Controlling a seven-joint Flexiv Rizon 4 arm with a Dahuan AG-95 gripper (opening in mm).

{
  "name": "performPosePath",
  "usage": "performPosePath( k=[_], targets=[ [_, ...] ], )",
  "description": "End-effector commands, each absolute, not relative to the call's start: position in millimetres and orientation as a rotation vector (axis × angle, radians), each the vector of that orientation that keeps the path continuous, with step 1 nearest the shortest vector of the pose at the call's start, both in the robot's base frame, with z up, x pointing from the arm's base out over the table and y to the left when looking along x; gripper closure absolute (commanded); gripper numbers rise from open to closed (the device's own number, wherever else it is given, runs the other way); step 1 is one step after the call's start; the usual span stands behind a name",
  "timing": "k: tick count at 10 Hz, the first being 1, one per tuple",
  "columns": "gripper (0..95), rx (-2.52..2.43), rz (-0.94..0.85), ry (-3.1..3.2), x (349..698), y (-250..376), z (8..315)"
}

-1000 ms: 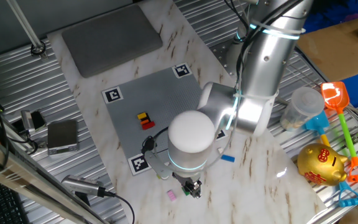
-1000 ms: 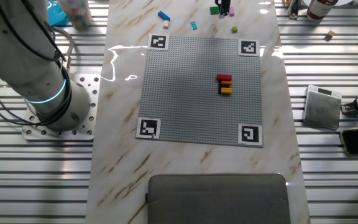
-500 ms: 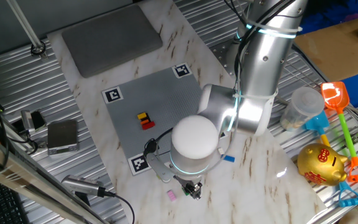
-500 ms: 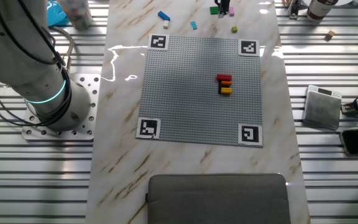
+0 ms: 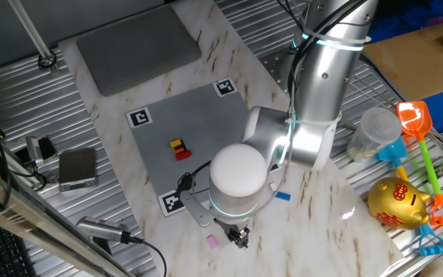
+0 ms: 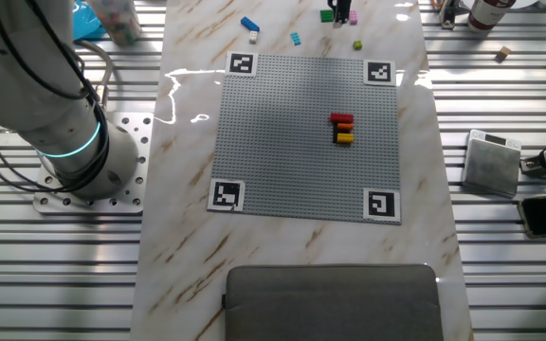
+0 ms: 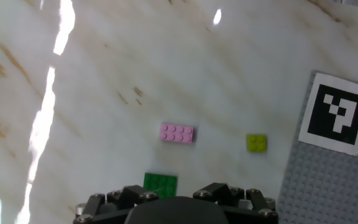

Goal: Build with small Lego blocks

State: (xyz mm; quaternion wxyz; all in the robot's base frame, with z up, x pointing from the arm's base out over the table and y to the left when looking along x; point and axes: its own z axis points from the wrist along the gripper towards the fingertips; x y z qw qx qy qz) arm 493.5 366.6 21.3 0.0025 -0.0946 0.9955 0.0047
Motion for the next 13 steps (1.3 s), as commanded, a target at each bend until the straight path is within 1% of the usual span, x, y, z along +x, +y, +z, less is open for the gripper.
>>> performPosePath(
  k=[1,2,7,8,13],
  targets=[
    [19.0,-0.269,0.018,3.121,492,368,18],
    [0.0,-0.257,0.019,3.122,492,369,17],
    [0.0,-0.216,0.017,3.123,495,376,9],
    [19.0,-0.213,0.018,3.121,495,377,9],
    [19.0,-0.201,0.025,3.118,495,377,8]
  ],
)
